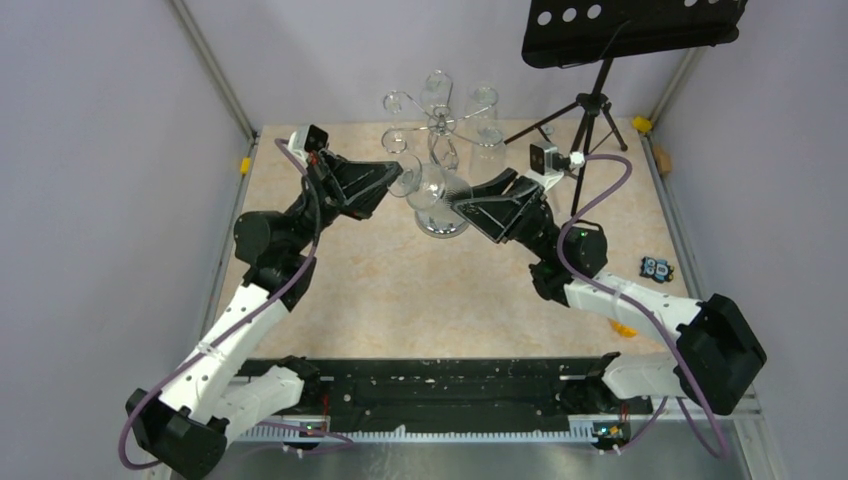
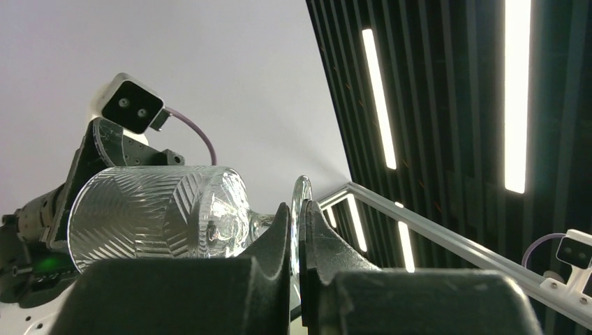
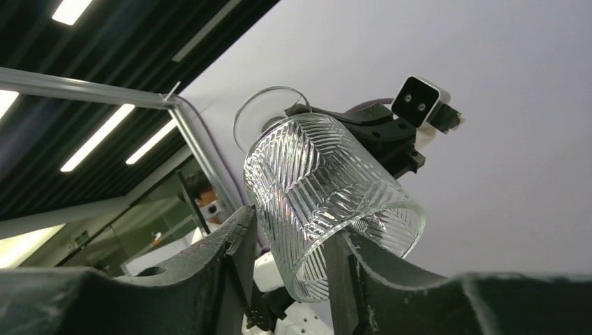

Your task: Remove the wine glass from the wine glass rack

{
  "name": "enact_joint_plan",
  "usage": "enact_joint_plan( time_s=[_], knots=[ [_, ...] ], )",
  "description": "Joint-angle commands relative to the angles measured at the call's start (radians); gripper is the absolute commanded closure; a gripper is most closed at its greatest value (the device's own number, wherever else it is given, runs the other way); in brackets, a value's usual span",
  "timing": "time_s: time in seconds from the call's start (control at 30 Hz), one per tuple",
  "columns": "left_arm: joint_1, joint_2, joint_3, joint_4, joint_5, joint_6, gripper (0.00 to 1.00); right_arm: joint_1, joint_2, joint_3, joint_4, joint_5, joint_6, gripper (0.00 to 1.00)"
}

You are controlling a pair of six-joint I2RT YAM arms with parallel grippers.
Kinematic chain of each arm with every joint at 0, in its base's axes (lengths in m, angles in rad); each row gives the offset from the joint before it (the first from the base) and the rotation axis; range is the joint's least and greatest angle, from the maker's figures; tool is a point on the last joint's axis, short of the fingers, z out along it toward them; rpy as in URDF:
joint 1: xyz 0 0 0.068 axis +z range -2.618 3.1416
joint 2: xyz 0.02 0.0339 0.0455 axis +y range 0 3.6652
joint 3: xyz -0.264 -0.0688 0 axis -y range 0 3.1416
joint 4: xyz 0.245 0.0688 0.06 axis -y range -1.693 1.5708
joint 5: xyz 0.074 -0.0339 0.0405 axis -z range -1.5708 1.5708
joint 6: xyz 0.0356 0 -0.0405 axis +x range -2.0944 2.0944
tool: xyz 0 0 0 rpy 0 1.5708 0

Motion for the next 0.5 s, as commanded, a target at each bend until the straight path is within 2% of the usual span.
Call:
enact_joint_plan(
  time_s=[0.0, 0.13, 0.27, 0.33, 0.47],
  knots=[
    [-0.011, 0.006, 0.019, 0.118, -0.049, -0.006, 1.00, 0.017, 0.025, 0.042, 0.256, -0.017, 0.062, 0.63],
    [-0.013, 0.002, 0.008, 0.127, -0.071, 0.004, 1.00, 0.017, 0.034, 0.046, 0.272, -0.016, 0.069, 0.75],
    [-0.014, -0.006, 0.003, 0.125, -0.081, 0.019, 0.99, 0.017, 0.029, 0.049, 0.256, -0.015, 0.061, 0.92],
    [-0.014, -0.010, 0.005, 0.121, -0.080, 0.036, 0.89, 0.016, 0.024, 0.050, 0.241, -0.011, 0.059, 1.00],
    [-0.013, -0.024, 0.010, 0.109, -0.089, 0.080, 0.62, 0.017, 0.004, 0.052, 0.191, -0.004, 0.039, 1.00]
  ],
)
